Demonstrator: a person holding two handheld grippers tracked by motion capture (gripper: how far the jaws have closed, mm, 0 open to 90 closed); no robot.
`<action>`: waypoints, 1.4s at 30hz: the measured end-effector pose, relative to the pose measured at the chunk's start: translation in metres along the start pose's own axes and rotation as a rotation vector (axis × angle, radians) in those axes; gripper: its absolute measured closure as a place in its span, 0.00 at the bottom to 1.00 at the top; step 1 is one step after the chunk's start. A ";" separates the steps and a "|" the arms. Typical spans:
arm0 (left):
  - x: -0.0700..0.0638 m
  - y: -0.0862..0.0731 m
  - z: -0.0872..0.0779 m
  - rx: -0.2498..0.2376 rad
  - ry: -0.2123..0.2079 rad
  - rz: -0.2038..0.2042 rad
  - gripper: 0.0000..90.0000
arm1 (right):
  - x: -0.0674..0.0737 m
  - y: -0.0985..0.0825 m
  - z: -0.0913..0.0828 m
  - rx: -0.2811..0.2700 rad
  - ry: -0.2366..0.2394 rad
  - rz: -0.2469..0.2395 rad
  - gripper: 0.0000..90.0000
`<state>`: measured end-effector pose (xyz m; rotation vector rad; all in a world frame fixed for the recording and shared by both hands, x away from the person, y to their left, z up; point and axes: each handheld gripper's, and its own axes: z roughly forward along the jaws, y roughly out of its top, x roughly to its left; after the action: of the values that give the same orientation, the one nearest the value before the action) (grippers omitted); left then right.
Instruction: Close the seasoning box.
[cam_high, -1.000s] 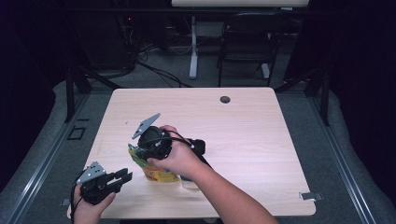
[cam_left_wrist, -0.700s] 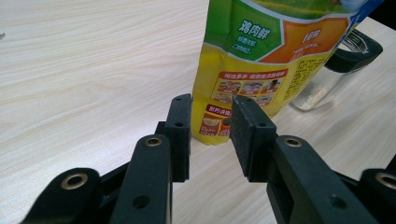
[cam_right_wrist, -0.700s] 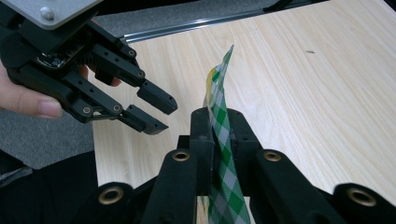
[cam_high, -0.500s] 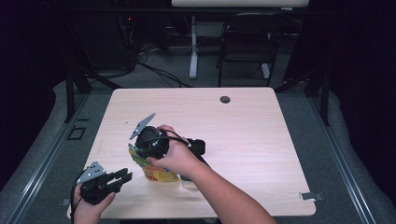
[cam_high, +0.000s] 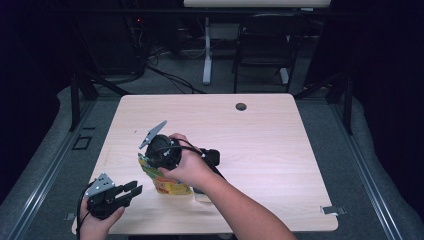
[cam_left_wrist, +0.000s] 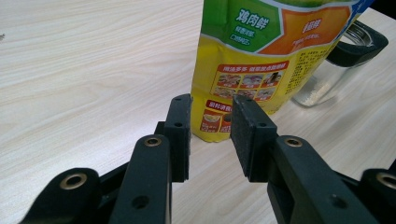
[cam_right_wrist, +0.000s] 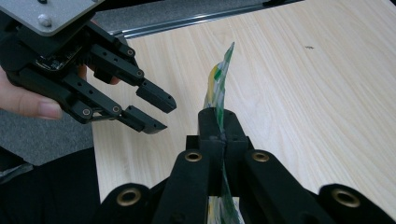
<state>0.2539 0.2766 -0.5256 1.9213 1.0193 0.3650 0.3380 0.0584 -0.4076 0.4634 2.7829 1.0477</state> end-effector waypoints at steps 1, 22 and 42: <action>0.000 0.000 0.001 -0.010 0.000 -0.004 0.76 | 0.000 -0.001 0.000 -0.011 -0.003 0.006 1.00; -0.006 -0.001 0.008 -0.001 -0.032 0.017 0.65 | 0.005 -0.007 -0.043 -0.150 0.002 0.000 1.00; -0.012 -0.003 0.022 0.021 -0.088 0.021 0.64 | 0.005 -0.012 -0.070 -0.198 0.000 -0.011 1.00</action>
<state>0.2586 0.2555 -0.5382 1.9509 0.9492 0.2798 0.3144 0.0085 -0.3633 0.4217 2.6417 1.3042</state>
